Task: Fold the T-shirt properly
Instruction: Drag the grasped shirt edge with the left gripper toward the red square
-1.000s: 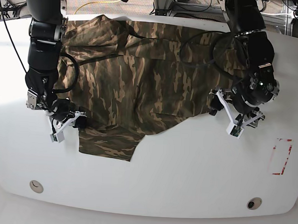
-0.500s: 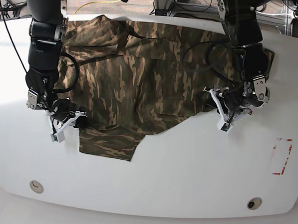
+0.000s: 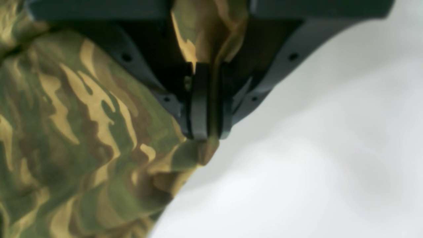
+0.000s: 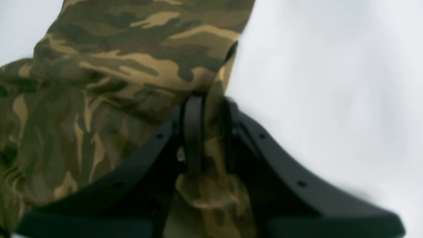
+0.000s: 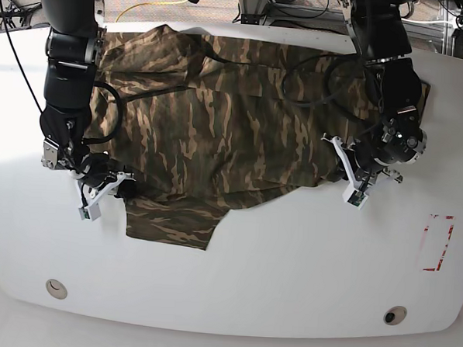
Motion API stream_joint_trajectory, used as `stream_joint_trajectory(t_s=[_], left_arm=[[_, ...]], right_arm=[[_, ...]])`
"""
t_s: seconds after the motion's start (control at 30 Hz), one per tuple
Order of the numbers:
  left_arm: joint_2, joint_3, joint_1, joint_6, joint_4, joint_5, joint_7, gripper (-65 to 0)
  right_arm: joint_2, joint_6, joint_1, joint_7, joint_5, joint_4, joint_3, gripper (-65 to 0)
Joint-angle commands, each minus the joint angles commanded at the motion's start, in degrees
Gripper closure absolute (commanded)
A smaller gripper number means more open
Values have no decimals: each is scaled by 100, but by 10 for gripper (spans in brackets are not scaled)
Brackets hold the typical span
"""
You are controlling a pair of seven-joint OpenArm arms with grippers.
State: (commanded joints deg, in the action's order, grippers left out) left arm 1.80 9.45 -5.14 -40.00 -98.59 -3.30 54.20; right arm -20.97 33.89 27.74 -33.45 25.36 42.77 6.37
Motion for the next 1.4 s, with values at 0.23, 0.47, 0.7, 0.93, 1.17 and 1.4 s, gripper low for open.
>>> stream_joint_trajectory(t_s=[0.23, 0.47, 0.7, 0.93, 1.17, 1.4], left_arm=[[220, -651, 404, 0, -580, 9, 0, -28], [360, -835, 738, 0, -633, 9, 18, -172], [413, -835, 844, 0, -1046, -44, 334, -415], [158, -519, 440, 0, -1231, -44, 360, -415], [-422, 343, -220, 0, -835, 9, 396, -406], [-440, 396, -651, 400, 475, -26, 352, -386]], right_arm=[[0, 0, 0, 0, 0, 0, 0, -97], [0, 0, 0, -9, 0, 0, 0, -97], [0, 0, 0, -9, 0, 0, 0, -97], [9, 0, 0, -9, 0, 0, 0, -97], [9, 0, -9, -9, 0, 0, 0, -97], [9, 0, -9, -9, 0, 0, 0, -97]])
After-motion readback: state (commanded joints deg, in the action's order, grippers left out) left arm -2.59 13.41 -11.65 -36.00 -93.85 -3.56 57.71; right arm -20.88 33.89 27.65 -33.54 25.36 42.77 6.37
